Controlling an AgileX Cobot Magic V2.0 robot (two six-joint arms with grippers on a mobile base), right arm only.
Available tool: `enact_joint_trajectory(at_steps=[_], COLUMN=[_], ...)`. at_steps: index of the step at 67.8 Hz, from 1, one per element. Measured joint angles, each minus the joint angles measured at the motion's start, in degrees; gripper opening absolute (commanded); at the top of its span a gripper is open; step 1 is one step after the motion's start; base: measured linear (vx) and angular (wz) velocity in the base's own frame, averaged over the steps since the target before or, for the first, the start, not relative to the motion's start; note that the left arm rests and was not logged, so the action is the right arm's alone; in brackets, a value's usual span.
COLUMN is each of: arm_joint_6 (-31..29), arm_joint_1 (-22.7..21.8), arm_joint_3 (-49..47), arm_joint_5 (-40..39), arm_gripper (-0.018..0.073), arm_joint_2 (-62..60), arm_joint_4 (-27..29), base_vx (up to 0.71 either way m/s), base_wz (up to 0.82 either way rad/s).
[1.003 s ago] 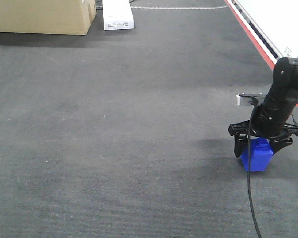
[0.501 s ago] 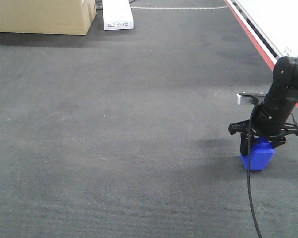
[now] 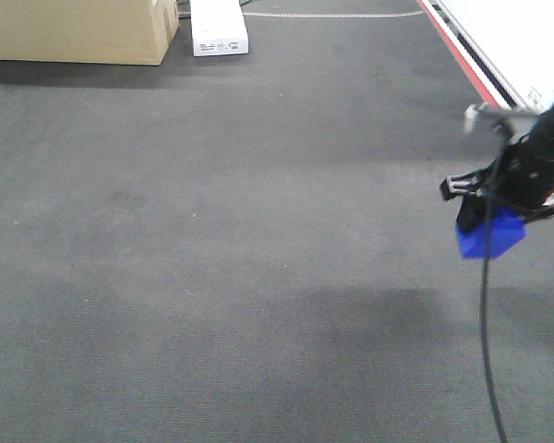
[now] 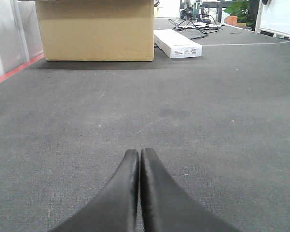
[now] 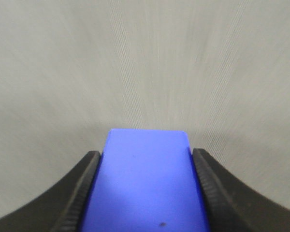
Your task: Pour parts from conveyor to right shelf
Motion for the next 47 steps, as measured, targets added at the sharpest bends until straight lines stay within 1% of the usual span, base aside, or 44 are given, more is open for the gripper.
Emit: enact_joint_trajectory(at_steps=[6, 18, 27, 39, 47], arm_joint_6=[-0.05, -0.8, -0.91, -1.11, -2.57], arm_joint_1=[0.0, 0.0, 0.0, 0.0, 0.0], arm_joint_3=[7.3, 25.05, 35.21, 43.45, 47.12], arm_joint_5=[-5.48, -17.09, -24.21, -29.12, -30.98], arm_gripper=[-0.0006, -0.0006, -0.0006, -0.0006, -0.0006], arm_joint_2=[-6.4, -21.23, -34.06, -50.97, -61.76], arm_joint_4=[0.0, 0.0, 0.13, 0.18, 0.34], base_vx=[0.0, 0.0, 0.0, 0.0, 0.0], base_wz=[0.0, 0.0, 0.0, 0.0, 0.0])
